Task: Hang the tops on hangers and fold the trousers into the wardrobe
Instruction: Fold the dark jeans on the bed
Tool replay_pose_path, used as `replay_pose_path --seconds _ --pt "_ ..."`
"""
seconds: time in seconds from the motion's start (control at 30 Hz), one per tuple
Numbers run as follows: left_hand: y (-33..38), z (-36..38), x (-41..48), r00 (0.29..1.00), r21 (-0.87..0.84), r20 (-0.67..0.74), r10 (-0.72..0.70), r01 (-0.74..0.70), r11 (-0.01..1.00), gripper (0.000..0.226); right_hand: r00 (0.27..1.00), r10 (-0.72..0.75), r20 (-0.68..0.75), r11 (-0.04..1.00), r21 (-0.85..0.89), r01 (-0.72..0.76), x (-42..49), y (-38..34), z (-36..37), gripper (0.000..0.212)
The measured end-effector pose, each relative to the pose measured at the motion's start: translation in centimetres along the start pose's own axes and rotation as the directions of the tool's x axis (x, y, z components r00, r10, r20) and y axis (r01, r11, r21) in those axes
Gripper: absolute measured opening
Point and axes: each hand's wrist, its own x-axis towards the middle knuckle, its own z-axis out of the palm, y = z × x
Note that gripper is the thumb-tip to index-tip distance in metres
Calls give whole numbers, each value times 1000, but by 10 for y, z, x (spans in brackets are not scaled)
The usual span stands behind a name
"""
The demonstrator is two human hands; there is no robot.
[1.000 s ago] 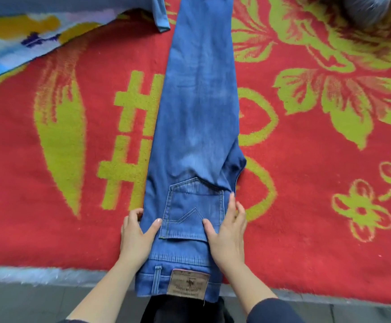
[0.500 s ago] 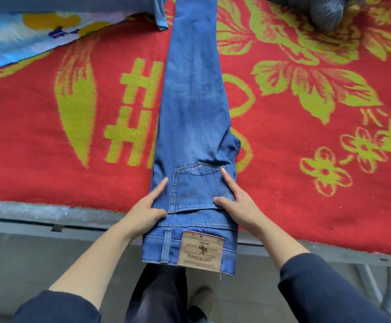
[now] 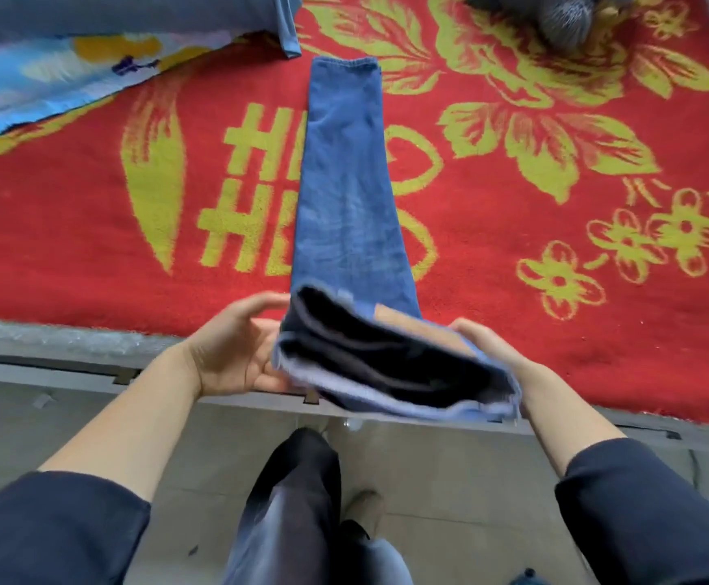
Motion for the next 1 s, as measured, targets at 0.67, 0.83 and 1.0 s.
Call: replay_pose_path --seconds 0.67,0.83,1.0 --pt "282 -81 174 547 681 -449 707 -303 667 16 853 -444 -273 893 -207 399 185 -279 19 22" --pt "349 -94 214 493 731 -391 777 -346 588 15 820 -456 -345 890 -168 425 229 -342 15 22" --pt "395 -102 256 503 617 -424 753 -449 647 12 790 -467 -397 884 -183 431 262 -389 10 24"
